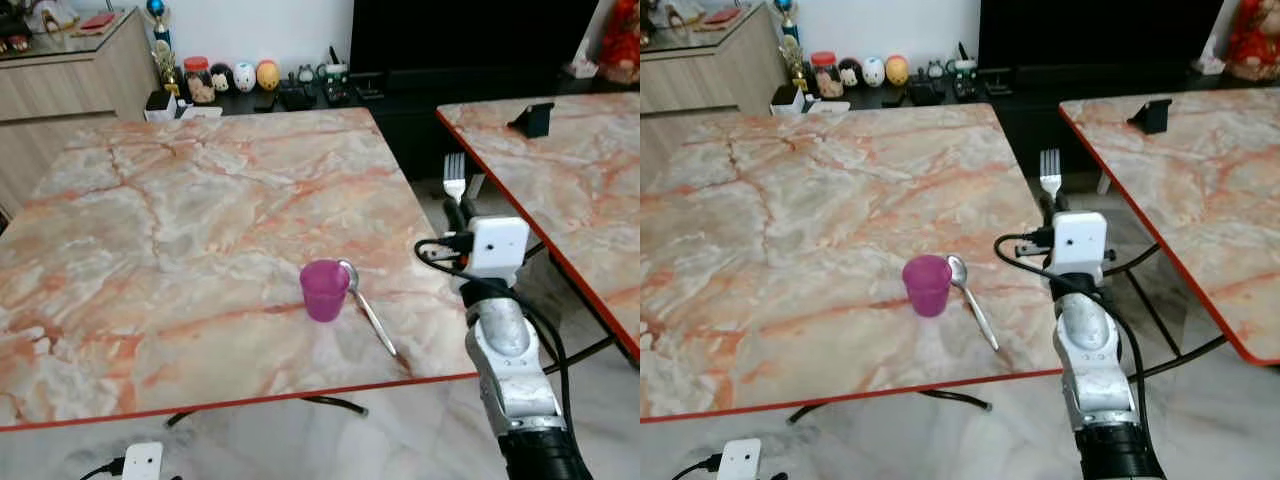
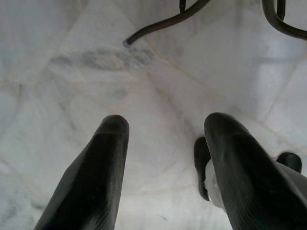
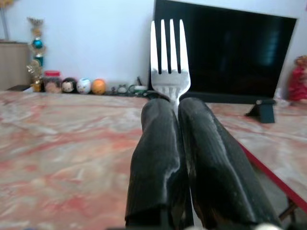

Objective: Setting the table

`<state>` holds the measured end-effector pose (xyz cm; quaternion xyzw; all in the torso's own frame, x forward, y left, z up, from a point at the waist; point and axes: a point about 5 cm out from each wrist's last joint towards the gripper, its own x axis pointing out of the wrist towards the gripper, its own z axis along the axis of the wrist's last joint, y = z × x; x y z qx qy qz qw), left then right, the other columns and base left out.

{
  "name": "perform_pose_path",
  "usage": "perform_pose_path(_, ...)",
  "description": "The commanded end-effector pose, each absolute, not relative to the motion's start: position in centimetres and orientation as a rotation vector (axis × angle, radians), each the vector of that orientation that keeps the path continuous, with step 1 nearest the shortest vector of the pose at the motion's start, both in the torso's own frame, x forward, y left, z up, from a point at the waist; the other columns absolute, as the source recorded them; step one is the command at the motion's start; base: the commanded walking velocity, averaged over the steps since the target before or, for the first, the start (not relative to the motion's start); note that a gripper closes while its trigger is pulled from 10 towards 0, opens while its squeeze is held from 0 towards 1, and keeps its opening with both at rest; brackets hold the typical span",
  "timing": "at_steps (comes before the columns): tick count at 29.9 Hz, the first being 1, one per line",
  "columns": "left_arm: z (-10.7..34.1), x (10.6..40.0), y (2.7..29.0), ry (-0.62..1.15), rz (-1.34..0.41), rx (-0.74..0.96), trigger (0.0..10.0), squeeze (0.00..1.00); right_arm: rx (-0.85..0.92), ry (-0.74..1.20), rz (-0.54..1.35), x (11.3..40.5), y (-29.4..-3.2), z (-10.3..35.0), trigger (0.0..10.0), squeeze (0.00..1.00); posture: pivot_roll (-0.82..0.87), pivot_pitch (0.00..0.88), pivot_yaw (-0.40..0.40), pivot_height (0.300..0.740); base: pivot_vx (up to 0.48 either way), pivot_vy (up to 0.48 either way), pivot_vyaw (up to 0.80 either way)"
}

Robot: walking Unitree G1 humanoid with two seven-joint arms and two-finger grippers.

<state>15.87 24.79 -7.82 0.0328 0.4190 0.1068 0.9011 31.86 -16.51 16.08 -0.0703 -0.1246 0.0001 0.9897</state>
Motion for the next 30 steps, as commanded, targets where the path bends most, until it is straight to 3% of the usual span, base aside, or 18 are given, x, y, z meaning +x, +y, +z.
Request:
perform_pose_path(1, -7.88, 15.66, 24.89, 0.872, 0.219, 0.082, 10.0, 0.00, -0.135, -0.284, 0.023, 31.93, -15.86, 16.91, 10.0, 0.00, -0.07, 0.000, 0.024, 0.720, 0.000, -0.368, 0.00)
perform_pose_path(27, -7.73, 16.13, 24.66, 0.858, 0.212, 0.078, 10.0, 0.00, -0.133, -0.271, 0.031, 32.40, -15.46, 17.07, 10.0, 0.00, -0.08, 0.000, 0.024, 0.720, 0.000, -0.415, 0.00)
perform_pose_path(30, -7.72, 16.18, 24.61, 0.857, 0.210, 0.077, 10.0, 0.00, -0.147, -0.276, 0.034, 32.42, -15.44, 17.15, 10.0, 0.00, -0.08, 0.000, 0.024, 0.720, 0.000, -0.480, 0.78)
